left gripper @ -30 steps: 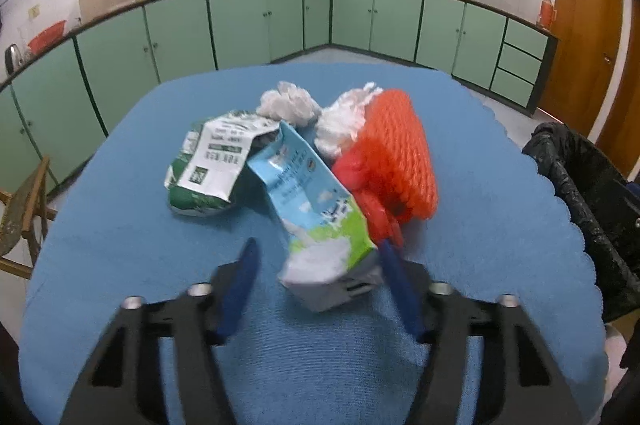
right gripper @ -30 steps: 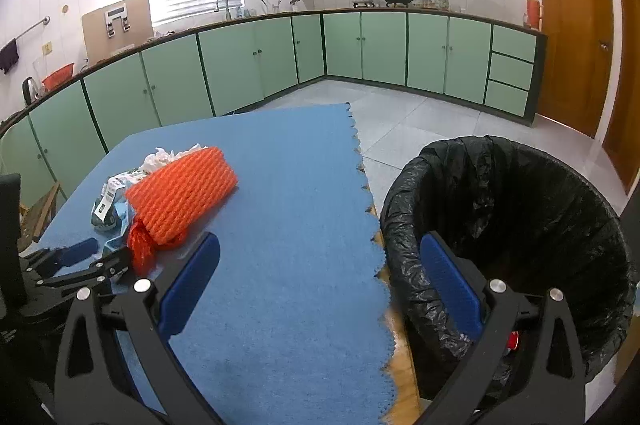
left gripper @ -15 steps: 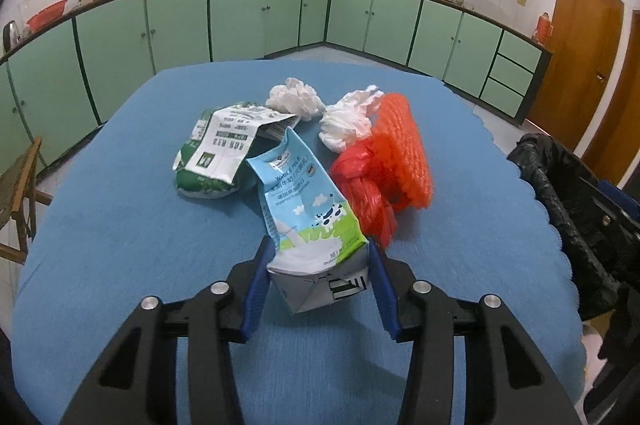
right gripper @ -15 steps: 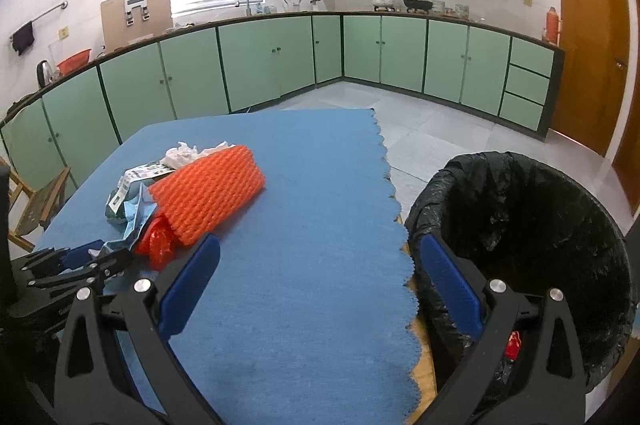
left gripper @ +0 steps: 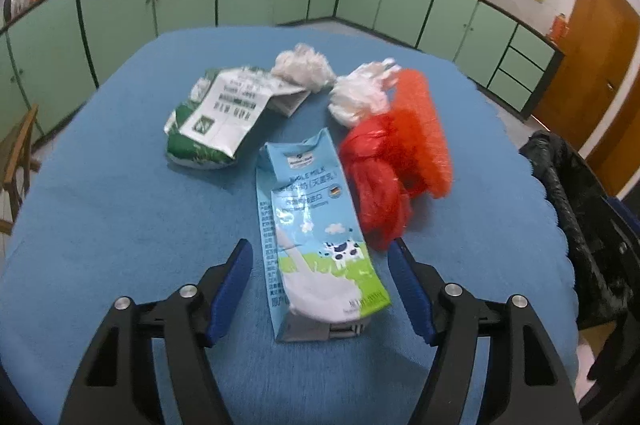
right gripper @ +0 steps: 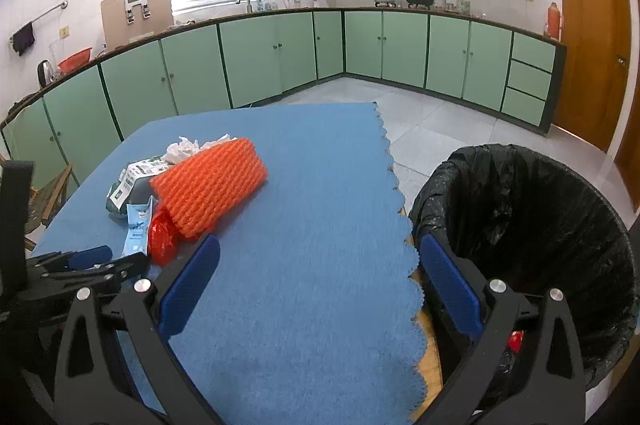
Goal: Collect trash
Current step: 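Grasp the blue-white milk carton with the left tool, then grasp the orange mesh net with the right tool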
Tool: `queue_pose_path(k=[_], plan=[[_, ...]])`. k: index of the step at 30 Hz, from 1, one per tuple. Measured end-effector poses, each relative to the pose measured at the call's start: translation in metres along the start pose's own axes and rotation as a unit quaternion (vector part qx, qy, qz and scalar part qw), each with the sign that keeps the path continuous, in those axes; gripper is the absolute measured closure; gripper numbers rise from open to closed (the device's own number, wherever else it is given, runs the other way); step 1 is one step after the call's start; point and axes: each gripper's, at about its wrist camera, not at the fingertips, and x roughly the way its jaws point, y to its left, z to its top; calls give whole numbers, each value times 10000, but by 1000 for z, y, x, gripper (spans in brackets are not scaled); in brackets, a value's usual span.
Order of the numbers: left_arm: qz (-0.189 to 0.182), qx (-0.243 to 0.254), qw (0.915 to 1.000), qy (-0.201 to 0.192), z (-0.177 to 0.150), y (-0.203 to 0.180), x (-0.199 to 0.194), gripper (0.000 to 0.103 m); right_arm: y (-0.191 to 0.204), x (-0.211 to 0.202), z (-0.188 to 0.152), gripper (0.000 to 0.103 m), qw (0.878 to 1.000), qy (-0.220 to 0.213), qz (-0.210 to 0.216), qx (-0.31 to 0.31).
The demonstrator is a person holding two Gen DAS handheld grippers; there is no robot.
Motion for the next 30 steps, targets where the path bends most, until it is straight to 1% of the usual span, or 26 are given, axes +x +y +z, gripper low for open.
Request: queue_pose_path(k=[1, 2, 4, 5, 6, 12, 16, 19, 24, 30], plan=[[-8, -40, 10000, 49, -1, 3, 3, 36, 0, 1, -1, 5, 10000, 18, 7, -3], [15, -64, 10000, 20, -2, 4, 4, 42, 1, 3, -2, 5, 10000, 32, 8, -12], [21, -51, 10000, -50, -4, 5, 3, 44, 2, 5, -4, 5, 10000, 63, 17, -33], [15, -63, 9999, -78, -5, 6, 1, 47, 3, 6, -6, 5, 10000, 83, 25, -37], [-23, -62, 9999, -159, -5, 6, -3, 56, 3, 6, -7, 5, 9999, 95, 34, -38], [-34, -116, 9994, -317, -8, 14, -24, 56, 9, 7, -6, 5, 9999, 100, 102, -94], [50, -132, 9984, -548, -9, 23, -45, 56, 16, 9, -2, 5, 9997, 86, 182, -130], [168, -31, 9968, -781, -4, 26, -59, 56, 24, 15, 4, 5, 9995, 79, 272, -138], [120, -126, 9951, -974, 5, 31, -70, 56, 47, 25, 16, 6, 9989, 27, 428, -208], [361, -72, 9926, -1158, 11, 39, -72, 56, 74, 40, 25, 6, 9978, 4, 571, -323]])
